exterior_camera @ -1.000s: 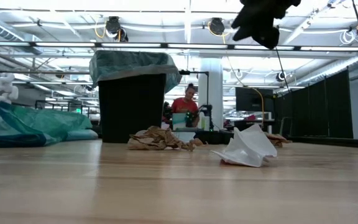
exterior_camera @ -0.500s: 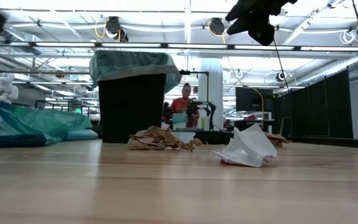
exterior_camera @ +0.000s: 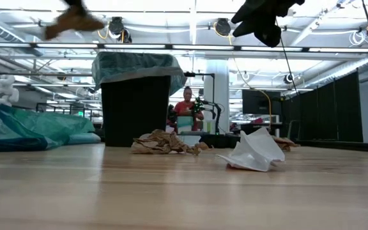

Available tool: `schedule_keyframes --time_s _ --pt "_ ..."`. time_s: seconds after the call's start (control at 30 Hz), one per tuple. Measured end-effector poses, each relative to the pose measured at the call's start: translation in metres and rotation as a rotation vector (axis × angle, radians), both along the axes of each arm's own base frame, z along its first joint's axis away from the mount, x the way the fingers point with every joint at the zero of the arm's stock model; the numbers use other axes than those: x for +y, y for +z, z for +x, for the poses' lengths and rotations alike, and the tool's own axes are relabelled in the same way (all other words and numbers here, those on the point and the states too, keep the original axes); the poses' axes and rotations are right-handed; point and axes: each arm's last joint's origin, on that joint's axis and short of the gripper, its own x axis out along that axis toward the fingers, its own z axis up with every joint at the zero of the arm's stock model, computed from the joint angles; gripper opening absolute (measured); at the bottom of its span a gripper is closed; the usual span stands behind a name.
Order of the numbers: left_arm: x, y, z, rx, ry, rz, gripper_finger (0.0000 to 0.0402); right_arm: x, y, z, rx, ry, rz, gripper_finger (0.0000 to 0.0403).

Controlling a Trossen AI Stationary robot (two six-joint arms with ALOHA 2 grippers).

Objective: Place trash/remove bag and relplace
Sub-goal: Put the brown napkin into the trash bin

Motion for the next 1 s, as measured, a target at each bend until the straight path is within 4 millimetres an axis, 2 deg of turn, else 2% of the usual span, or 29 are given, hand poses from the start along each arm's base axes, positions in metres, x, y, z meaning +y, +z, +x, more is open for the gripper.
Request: schedule_keyframes --time_s 0.17,0.33,0.5,0.63,0.83,1.0 --pt "0.039 0.036 0.011 -0.04 -0.022 0.158 0.0002 0.0 -0.006 0.006 0.025 -0.01 0.019 0.0141" --pt "0.084 0.052 0.016 -0.022 0.046 0.282 0.0002 0.007 -0.011 0.014 0.02 0.001 0.042 0.0141" --pt "0.126 0.057 0.021 0.002 0.029 0.296 0.0004 0.016 -0.012 0.019 -0.004 0.037 0.045 0.0141" --pt "0.15 0.058 0.024 0.009 0.047 0.337 0.0024 0.021 -0.011 0.019 -0.009 0.051 0.045 0.0141" --pt "0.176 0.054 0.03 0.009 -0.059 0.295 0.0082 0.023 -0.01 0.019 -0.022 0.056 0.05 0.0141" --pt "0.187 0.053 0.032 0.022 -0.052 0.322 0.0131 0.023 -0.01 0.02 -0.023 0.055 0.05 0.0141"
